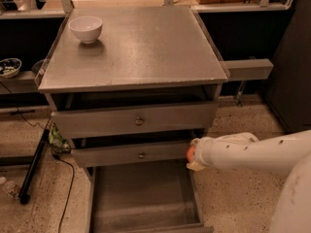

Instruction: Pick apple from bottom drawer and place on counter

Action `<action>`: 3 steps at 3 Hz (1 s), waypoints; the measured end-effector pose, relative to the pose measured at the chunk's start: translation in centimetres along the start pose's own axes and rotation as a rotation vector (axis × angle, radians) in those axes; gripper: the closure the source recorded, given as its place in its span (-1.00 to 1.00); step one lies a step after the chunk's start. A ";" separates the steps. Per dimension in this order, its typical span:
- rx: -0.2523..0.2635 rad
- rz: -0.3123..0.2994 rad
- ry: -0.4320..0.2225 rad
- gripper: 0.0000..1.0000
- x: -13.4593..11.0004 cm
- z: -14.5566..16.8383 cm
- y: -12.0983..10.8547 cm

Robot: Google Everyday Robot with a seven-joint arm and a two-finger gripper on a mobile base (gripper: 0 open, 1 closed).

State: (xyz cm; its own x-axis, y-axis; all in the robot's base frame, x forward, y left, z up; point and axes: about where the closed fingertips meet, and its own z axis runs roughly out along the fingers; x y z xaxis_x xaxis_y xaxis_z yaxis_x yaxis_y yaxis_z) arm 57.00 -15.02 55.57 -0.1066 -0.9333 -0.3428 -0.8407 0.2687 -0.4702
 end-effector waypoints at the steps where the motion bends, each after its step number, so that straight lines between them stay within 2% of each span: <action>1: 0.023 -0.088 0.009 1.00 -4.2 -5.6 -3.4; 2: 0.023 -0.085 0.008 1.00 -4.2 -5.6 -3.4; 3: 0.041 -0.094 -0.010 1.00 -5.3 -7.2 -4.5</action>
Offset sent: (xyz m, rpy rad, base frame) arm 0.0043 0.0256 0.1114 -0.0784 -0.0593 0.0831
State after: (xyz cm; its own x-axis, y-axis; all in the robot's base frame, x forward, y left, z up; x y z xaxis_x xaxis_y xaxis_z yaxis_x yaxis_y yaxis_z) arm 57.58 -13.02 65.35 -0.0225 -0.9526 -0.3033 -0.8240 0.1895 -0.5340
